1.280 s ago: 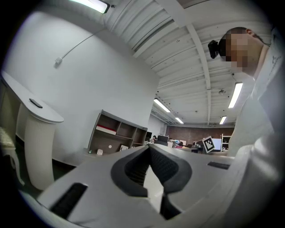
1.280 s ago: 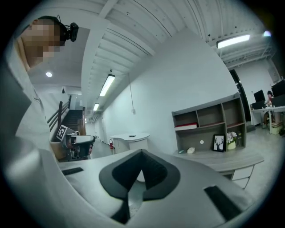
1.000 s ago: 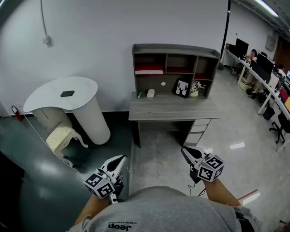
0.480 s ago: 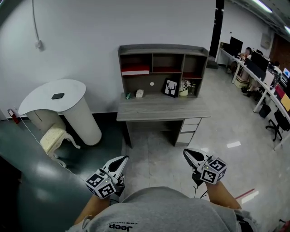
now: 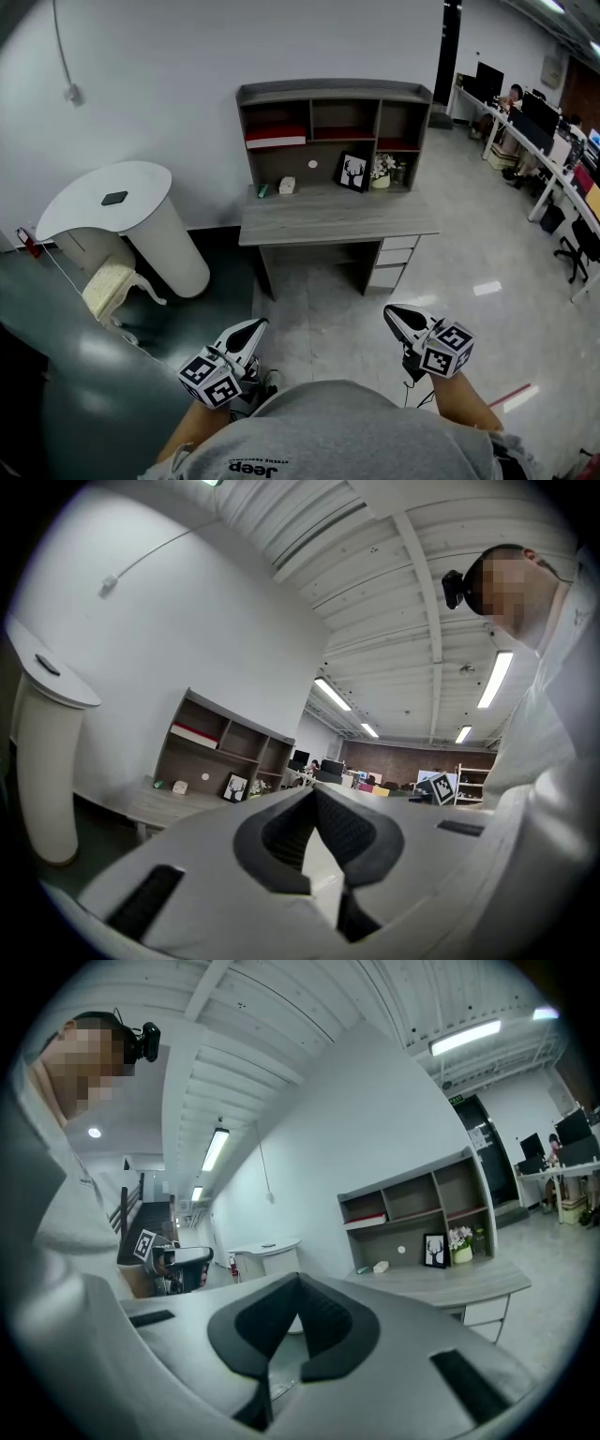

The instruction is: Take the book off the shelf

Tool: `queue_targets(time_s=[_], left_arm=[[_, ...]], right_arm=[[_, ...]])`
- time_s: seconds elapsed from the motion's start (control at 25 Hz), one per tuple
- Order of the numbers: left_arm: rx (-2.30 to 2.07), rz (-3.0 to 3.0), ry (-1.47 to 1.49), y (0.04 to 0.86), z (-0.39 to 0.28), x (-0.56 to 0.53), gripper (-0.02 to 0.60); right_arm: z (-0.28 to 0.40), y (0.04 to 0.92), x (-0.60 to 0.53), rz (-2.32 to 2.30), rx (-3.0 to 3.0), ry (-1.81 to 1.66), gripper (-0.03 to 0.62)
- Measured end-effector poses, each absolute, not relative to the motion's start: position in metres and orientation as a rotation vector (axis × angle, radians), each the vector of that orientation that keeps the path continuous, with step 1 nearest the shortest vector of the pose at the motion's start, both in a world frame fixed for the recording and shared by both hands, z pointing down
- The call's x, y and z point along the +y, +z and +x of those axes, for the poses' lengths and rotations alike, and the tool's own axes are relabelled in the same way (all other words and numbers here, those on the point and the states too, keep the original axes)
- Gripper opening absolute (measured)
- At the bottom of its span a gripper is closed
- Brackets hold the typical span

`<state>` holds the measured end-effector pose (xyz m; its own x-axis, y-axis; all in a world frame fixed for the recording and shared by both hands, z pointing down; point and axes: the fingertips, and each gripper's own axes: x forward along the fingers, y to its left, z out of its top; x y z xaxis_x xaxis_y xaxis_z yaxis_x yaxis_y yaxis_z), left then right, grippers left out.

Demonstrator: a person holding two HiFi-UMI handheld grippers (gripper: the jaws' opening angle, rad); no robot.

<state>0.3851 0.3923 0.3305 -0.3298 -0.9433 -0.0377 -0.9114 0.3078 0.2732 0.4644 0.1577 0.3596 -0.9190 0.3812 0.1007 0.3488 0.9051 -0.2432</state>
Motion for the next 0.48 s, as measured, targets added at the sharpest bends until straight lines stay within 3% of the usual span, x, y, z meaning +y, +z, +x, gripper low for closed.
queue_targets(time_s=[0.24, 0.48], left_arm=[[-2.412, 1.759, -0.389, 0.337, 0.327, 0.398, 0.020], [-2.390, 1.774, -0.445, 0.335, 0.221, 0.420, 0.020]], right_arm=[[0.407, 0.362, 0.164, -0.530, -2.913, 0.295, 0.000], [0.309, 0.357, 0.184, -0.493, -2.931, 0.279, 0.000]])
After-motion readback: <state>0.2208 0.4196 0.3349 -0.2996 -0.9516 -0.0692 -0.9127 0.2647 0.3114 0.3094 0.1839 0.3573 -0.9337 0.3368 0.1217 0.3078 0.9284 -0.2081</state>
